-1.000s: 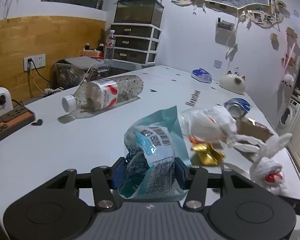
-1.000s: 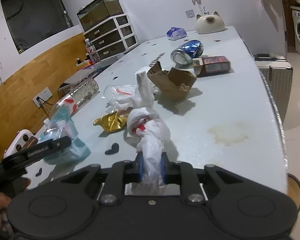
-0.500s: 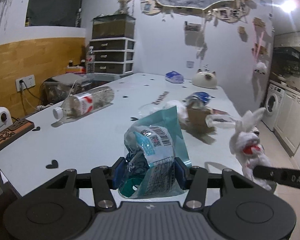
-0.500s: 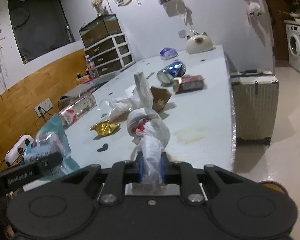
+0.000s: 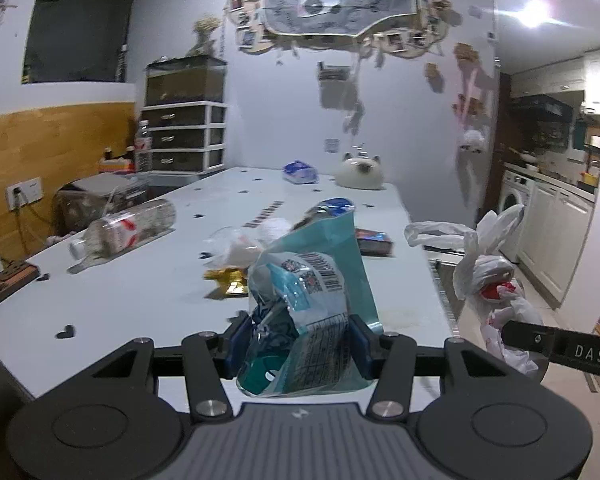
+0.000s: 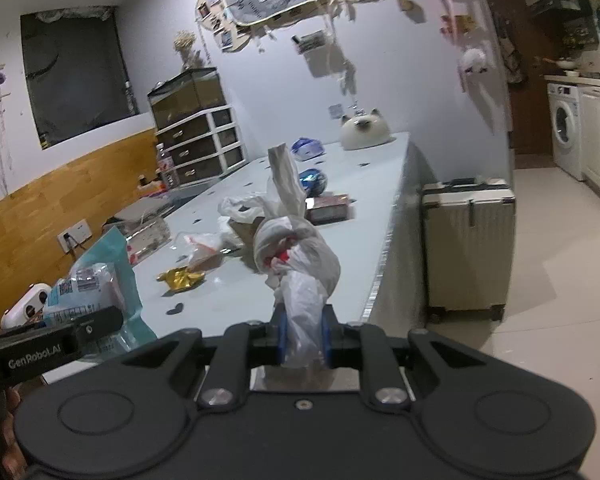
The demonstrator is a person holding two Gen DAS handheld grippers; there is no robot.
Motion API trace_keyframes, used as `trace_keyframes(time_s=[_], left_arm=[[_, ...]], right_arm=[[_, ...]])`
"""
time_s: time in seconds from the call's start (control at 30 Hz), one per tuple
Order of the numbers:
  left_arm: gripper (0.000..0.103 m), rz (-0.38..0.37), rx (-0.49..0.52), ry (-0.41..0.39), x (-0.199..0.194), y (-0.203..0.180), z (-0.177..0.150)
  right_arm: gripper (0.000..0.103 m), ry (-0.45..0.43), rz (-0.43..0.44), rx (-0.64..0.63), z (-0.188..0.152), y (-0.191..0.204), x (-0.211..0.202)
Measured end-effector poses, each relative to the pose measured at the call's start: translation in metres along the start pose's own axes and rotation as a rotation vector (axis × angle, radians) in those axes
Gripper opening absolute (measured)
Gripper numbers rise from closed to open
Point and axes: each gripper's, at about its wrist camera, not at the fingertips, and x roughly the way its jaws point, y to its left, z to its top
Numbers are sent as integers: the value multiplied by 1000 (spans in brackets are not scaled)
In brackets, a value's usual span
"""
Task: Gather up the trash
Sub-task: 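Carry the teal bag and white bag with both tools over the yellow bin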
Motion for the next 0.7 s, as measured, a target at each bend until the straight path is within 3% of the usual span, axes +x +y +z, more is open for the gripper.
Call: trace_keyframes(time_s=[0.4,0.7], left_arm=[[52,-154,76,-2,0,-81,-9],[52,-260,127,44,20,-140,-28]], right_arm=[[17,-51,-130,51,-7,-64,-52],[18,-48,-238,97,-21,-117,-68]])
